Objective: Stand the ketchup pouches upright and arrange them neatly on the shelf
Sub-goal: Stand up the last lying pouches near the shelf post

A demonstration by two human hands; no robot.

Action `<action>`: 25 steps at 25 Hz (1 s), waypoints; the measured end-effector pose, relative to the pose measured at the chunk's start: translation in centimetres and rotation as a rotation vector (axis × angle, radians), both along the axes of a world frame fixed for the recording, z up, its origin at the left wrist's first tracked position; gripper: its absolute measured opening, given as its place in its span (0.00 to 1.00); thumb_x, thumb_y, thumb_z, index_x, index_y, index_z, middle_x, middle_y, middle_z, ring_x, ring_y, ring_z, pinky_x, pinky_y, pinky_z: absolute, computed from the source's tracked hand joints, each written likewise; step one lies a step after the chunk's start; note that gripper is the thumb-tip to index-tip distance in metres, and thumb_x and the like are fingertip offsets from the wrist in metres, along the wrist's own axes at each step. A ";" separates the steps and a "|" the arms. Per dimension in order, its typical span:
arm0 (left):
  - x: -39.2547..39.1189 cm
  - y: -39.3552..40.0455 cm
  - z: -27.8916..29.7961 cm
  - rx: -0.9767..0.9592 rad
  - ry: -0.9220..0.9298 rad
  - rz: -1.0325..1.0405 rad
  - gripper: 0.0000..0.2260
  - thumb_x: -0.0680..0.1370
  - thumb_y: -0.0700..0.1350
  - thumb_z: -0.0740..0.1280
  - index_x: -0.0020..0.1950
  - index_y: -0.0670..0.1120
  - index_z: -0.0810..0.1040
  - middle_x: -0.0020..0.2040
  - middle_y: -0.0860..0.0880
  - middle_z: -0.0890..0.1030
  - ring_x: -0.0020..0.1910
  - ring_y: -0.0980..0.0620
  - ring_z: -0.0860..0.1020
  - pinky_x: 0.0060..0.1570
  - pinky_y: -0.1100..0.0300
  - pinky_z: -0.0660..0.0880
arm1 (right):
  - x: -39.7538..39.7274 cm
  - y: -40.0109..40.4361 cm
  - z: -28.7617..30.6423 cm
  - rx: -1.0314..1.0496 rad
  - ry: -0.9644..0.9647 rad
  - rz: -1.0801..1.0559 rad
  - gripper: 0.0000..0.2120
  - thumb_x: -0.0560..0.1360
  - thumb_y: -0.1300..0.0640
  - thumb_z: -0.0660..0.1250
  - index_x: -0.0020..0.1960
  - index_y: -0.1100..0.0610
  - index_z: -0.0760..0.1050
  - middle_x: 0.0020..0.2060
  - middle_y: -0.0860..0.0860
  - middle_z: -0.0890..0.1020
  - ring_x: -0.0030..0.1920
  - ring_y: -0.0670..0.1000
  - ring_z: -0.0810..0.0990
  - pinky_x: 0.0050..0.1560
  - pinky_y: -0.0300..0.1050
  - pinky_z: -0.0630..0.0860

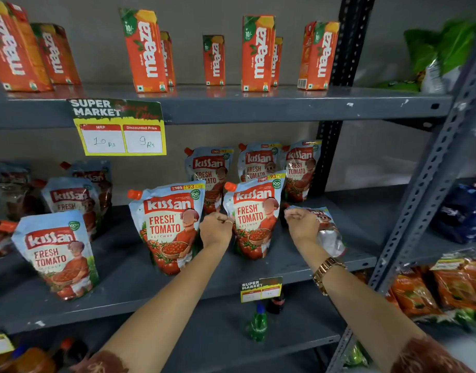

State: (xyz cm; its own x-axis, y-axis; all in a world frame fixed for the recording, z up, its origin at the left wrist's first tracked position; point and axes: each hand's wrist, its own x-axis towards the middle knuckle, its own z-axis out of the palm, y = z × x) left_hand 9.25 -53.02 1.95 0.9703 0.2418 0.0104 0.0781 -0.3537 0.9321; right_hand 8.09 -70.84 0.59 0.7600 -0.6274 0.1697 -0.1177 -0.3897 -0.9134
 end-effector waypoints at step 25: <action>-1.3 -12.1 -1.9 -0.010 -0.062 -0.217 0.07 0.75 0.42 0.66 0.49 0.41 0.80 0.47 0.40 0.84 0.47 0.41 0.82 0.51 0.47 0.80 | -0.6 -12.6 -0.9 0.111 0.198 -0.143 0.12 0.75 0.63 0.61 0.55 0.65 0.78 0.56 0.63 0.81 0.58 0.63 0.78 0.58 0.50 0.74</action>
